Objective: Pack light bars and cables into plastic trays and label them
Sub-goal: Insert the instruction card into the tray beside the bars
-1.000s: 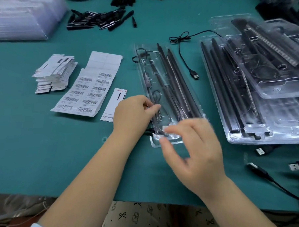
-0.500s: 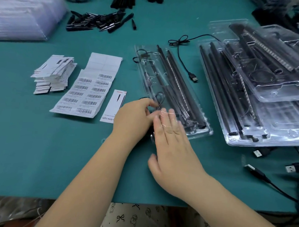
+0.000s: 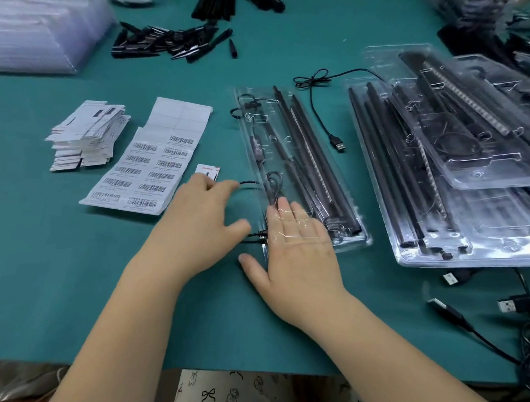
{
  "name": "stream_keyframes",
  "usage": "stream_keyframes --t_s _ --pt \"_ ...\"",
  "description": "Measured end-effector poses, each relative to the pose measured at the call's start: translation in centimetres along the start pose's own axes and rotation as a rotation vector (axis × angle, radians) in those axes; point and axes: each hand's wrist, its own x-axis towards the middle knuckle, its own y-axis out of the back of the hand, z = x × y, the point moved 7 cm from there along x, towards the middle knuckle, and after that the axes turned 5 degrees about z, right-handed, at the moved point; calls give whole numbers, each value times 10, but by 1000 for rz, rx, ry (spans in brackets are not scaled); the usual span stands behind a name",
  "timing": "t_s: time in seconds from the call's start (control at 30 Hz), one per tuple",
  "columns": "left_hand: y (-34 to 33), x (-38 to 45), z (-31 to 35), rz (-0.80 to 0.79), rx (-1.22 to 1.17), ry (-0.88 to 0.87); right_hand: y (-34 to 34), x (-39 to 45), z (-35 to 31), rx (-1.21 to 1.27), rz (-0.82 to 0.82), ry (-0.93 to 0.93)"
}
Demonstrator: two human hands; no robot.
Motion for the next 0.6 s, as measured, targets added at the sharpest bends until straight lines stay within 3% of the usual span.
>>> stream_keyframes --t_s 0.07,0.17,0.27,0.43,0.6 --pt "1 2 -9 21 94 139 0 0 -1 1 -10 2" --pt "3 8 -9 66 198 197 2 0 -2 20 -11 -7" --pt "5 13 -14 70 160 236 9 0 -3 2 65 -20" --pt "-9 20 -11 -35 -441 312 14 -1 -3 37 190 -49" --pt "-25 32 11 -193 -665 284 11 0 -3 65 132 -28"
